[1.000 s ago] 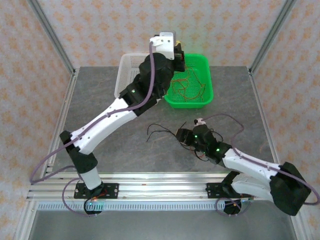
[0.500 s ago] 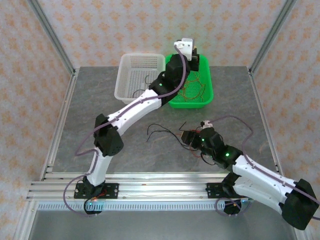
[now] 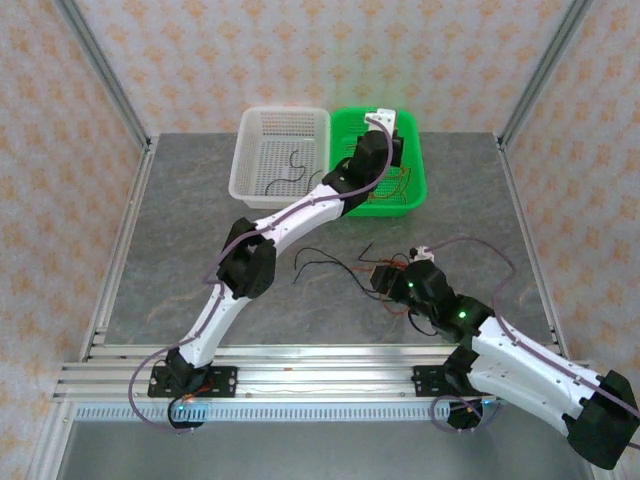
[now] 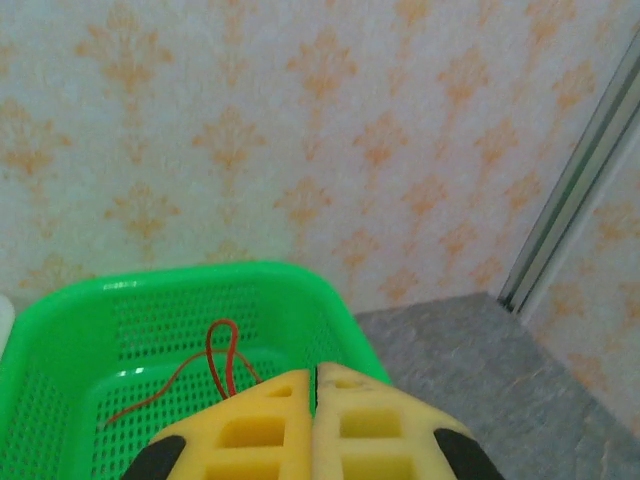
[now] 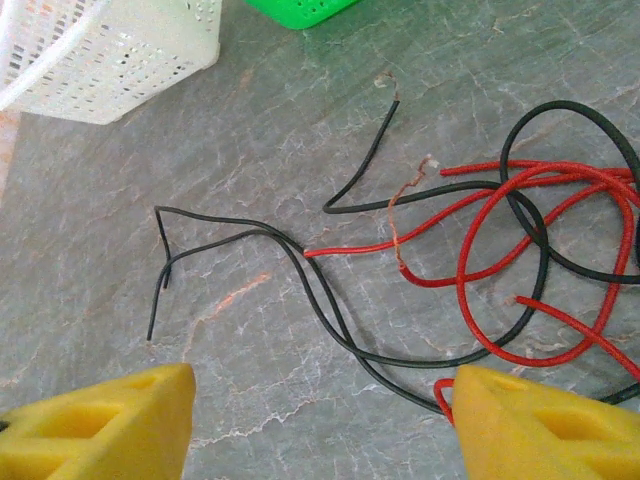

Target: Untangle the cables

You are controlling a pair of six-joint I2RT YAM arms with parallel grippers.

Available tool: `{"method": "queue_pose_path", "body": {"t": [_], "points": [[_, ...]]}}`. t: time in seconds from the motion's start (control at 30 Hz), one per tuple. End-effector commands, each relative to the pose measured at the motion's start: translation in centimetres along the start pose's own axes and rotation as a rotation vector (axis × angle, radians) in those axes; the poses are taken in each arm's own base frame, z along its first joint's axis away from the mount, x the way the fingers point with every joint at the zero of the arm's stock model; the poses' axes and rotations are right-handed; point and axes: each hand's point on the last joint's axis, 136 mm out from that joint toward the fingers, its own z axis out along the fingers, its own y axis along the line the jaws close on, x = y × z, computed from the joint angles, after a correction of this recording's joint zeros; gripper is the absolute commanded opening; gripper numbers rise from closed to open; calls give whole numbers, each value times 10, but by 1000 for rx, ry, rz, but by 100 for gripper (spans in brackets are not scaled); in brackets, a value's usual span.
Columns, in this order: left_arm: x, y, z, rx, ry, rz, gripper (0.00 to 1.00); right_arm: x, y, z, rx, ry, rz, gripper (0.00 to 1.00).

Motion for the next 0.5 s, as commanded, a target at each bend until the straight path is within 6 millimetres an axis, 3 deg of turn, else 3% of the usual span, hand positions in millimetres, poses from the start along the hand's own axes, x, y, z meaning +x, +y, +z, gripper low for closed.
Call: {"method": "queue_pose_path", "body": {"t": [0.0,0.27,0.37,0.47], "points": [[15,2,5,-7,47,9,0,-4,-5,-1,34,-25,8,68],[75,15,4,-36,193,45,0,-6,-5,1,58,-22,1,68],[91,19,1,-48,246,45,8,-8,-11,-2,95,-27,8,69],[99,20,-2,-49,286,37,23,-11,-18,-6,138,-41,28,70]]}}
